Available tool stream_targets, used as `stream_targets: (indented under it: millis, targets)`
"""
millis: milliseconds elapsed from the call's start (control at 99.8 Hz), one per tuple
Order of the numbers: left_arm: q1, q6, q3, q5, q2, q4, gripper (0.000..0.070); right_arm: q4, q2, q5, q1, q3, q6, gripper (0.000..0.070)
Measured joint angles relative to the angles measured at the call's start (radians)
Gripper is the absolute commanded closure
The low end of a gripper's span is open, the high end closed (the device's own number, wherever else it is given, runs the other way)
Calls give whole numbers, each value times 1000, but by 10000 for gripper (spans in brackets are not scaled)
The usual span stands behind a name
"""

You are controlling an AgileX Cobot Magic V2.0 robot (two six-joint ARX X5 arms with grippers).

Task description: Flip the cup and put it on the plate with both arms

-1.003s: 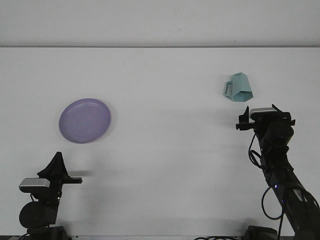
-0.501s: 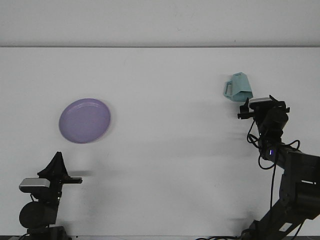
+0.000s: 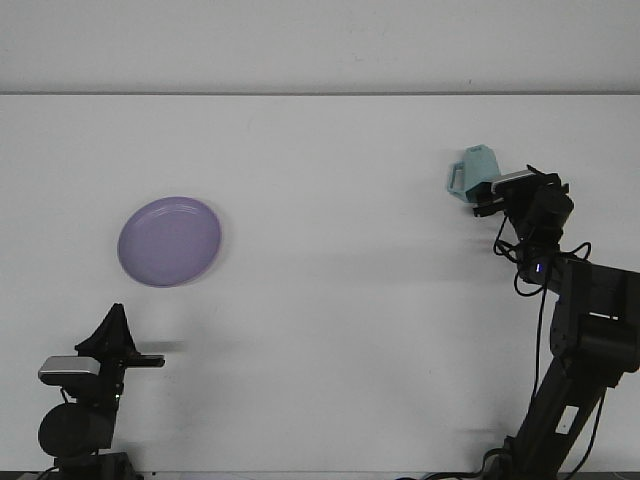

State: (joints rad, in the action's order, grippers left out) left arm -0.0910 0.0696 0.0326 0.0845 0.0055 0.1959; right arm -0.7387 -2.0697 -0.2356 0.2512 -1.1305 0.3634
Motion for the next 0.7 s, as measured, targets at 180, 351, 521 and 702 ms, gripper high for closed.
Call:
stream_targets:
  millis: [180, 351, 521, 702]
  targets:
    - [0, 0, 0, 0, 0, 0, 687, 7, -46, -13, 0, -65, 2, 220]
    - [0, 0, 0, 0, 0, 1, 687, 35, -65, -66, 5, -86, 16, 548]
    - [0, 0, 0, 0, 0, 1, 687, 42, -68, -86, 4, -86, 33, 699]
    - [0, 0, 0, 0, 0, 1, 687, 38, -68, -105, 5, -86, 15, 699]
